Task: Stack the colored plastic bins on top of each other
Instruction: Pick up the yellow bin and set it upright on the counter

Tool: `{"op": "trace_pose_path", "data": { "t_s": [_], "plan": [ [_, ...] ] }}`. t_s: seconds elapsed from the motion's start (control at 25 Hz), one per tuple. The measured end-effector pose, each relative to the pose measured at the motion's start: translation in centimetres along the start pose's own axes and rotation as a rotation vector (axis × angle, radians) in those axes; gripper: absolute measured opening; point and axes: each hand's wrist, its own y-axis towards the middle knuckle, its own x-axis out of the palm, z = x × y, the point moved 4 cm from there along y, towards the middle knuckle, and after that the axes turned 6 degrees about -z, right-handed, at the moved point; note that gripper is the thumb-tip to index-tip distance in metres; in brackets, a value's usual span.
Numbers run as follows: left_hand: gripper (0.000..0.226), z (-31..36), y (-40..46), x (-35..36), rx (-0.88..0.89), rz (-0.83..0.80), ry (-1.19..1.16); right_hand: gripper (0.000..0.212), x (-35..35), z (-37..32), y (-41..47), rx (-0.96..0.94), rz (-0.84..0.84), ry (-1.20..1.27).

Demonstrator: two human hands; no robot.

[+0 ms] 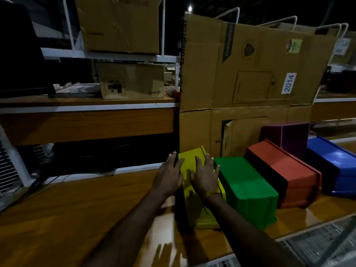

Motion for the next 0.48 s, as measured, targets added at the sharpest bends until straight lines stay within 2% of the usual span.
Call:
{"op": "trace_pose_path", "data": {
  "t_s": [0.24,0.48],
  "plan": [
    [0.059,2.2,1.1,5.0,-0.064,-0.155,-0.025,0.056,1.7,3.9,3.4,0.136,-0.141,0.082],
    [0.046,1.3,0.2,5.6,-0.029,-0.171,-0.128,0.043,1.3,4.1,3.8,0.174,-0.098,0.188]
  ]
}}
